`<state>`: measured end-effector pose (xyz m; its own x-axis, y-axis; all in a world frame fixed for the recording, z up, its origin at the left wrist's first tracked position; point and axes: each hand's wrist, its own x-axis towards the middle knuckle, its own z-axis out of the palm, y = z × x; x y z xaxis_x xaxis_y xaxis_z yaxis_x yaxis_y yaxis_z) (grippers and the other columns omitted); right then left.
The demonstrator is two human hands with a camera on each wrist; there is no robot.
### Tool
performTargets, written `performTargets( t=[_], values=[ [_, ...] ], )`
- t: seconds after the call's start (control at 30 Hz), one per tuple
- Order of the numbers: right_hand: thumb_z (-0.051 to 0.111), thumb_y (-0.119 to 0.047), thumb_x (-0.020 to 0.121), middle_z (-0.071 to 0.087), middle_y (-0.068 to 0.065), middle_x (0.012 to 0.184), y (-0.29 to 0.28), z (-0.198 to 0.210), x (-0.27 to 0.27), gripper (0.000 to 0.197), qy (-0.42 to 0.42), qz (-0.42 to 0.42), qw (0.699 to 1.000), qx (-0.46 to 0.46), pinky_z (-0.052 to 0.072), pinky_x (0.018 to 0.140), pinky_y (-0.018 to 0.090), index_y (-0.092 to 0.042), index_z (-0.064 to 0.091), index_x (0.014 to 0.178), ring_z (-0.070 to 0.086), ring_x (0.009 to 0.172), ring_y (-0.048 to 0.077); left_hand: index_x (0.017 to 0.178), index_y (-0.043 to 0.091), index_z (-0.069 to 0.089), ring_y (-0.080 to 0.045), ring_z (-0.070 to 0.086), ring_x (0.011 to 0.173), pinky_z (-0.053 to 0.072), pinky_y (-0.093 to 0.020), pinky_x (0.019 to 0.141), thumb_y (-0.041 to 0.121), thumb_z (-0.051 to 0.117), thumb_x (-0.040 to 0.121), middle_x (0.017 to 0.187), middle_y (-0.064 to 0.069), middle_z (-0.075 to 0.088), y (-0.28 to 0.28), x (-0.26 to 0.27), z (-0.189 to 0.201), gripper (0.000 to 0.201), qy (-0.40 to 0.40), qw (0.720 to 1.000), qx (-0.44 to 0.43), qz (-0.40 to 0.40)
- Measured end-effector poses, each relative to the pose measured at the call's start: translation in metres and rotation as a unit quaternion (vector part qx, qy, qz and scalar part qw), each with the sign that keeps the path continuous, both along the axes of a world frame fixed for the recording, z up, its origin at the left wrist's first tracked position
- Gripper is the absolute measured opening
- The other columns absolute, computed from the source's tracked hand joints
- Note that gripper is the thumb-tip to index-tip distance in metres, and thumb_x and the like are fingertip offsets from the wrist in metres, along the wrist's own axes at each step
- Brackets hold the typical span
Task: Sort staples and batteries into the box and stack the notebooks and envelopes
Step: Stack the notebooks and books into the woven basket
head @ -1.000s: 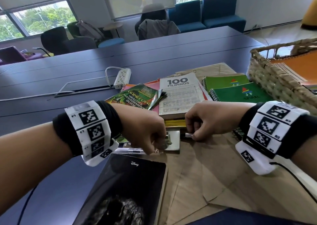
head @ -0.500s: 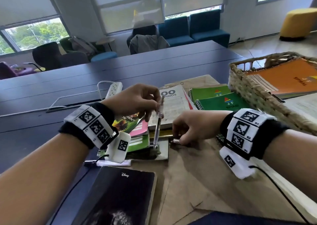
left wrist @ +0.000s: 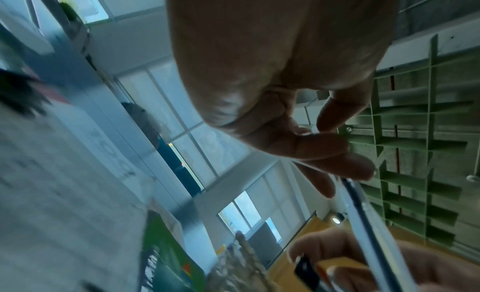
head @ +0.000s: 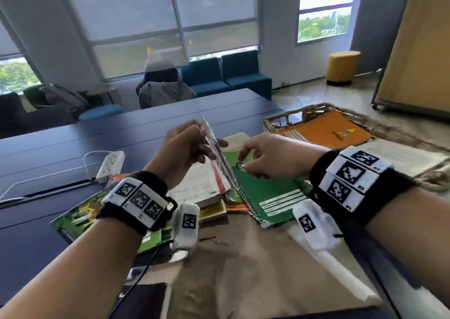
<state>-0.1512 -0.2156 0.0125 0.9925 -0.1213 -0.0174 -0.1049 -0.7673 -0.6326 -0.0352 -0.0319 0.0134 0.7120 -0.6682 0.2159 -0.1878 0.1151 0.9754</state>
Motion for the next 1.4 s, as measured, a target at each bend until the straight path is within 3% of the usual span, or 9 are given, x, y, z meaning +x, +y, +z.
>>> performTargets(
  t=[0.13,0.23,0.47,0.67,0.73,0.87,1.0,1.23,1.4],
  values=[
    [0.068,-0.024,0.094,0.071,-0.001,0.075,-0.027,0.015,-0.018,0.012,-0.063,-0.07,0.995,0.039,0.05,0.056,0.024,-0.02,0.07,0.105,0.062,0.061,0.011,0.081,0.013,0.05,-0.014,0.058,0.049,0.042,-0.018,0.046,0.0,0.039,0.1,0.095,-0.029,0.074,-0.028,-0.009,0.002,0.026,0.027,0.999,-0.027,0.011],
    [0.064,-0.017,0.093,0.061,-0.01,0.063,-0.052,0.018,-0.036,0.013,-0.111,-0.118,0.984,0.079,0.04,0.047,0.019,-0.02,0.071,0.104,0.05,0.048,0.002,0.086,0.011,0.051,-0.015,0.057,0.048,0.043,-0.02,0.046,0.002,0.043,0.101,0.087,-0.026,0.074,-0.052,-0.015,0.0,0.02,0.046,0.998,-0.037,0.01],
    [0.055,-0.003,0.098,0.061,0.006,0.071,-0.1,-0.001,-0.074,0.024,-0.107,-0.198,0.952,0.206,0.034,0.051,0.028,-0.013,0.063,0.117,0.044,0.055,0.012,0.095,0.007,0.051,-0.019,0.059,0.051,0.043,-0.023,0.048,0.006,0.045,0.103,0.085,-0.026,0.072,-0.098,-0.029,-0.003,0.01,0.075,0.996,-0.04,-0.028],
    [0.055,-0.003,0.099,0.06,0.009,0.074,-0.121,-0.025,-0.086,0.024,-0.073,-0.217,0.934,0.273,0.035,0.052,0.028,-0.014,0.062,0.12,0.045,0.058,0.015,0.097,0.008,0.048,-0.016,0.061,0.049,0.043,-0.019,0.045,0.005,0.046,0.105,0.083,-0.023,0.074,-0.135,-0.037,-0.005,0.009,0.09,0.994,-0.052,-0.029],
    [0.054,-0.004,0.1,0.06,0.01,0.074,-0.122,-0.034,-0.086,0.025,-0.052,-0.206,0.932,0.294,0.034,0.051,0.029,-0.015,0.06,0.122,0.045,0.057,0.015,0.107,0.007,0.049,-0.016,0.06,0.05,0.044,-0.02,0.045,0.003,0.047,0.104,0.084,-0.022,0.073,-0.144,-0.037,-0.009,0.005,0.09,0.994,-0.052,-0.016],
    [0.054,-0.005,0.1,0.061,0.01,0.074,-0.127,-0.04,-0.085,0.024,-0.049,-0.204,0.931,0.299,0.033,0.05,0.03,-0.016,0.06,0.121,0.045,0.057,0.015,0.132,0.018,0.049,-0.017,0.065,0.059,0.052,-0.021,0.053,0.002,0.05,0.104,0.094,-0.026,0.07,-0.159,-0.041,-0.019,0.032,0.083,0.995,-0.05,-0.015],
    [0.054,-0.006,0.101,0.06,0.008,0.072,-0.124,-0.04,-0.086,0.022,-0.062,-0.192,0.939,0.28,0.032,0.048,0.027,-0.016,0.059,0.12,0.044,0.055,0.013,0.123,0.014,0.054,-0.02,0.068,0.06,0.053,-0.021,0.051,0.001,0.051,0.103,0.091,-0.024,0.072,-0.173,-0.046,-0.023,0.024,0.091,0.995,-0.038,-0.02],
    [0.055,-0.002,0.098,0.059,0.008,0.073,-0.125,-0.042,-0.087,0.023,-0.089,-0.191,0.936,0.282,0.034,0.051,0.027,-0.013,0.06,0.118,0.045,0.057,0.014,0.104,0.01,0.06,-0.012,0.058,0.045,0.041,-0.022,0.039,0.012,0.076,0.09,0.069,-0.006,0.072,-0.18,-0.039,-0.037,0.022,-0.061,0.988,0.142,0.019],
    [0.056,-0.004,0.097,0.059,0.01,0.078,-0.124,-0.043,-0.085,0.022,-0.094,-0.193,0.938,0.272,0.034,0.054,0.03,-0.015,0.061,0.116,0.046,0.064,0.018,0.091,0.015,0.066,-0.018,0.066,0.067,0.052,-0.032,0.058,0.026,0.084,0.079,0.078,-0.005,0.072,-0.186,-0.036,-0.035,0.024,-0.236,0.943,0.233,0.028]
  ],
)
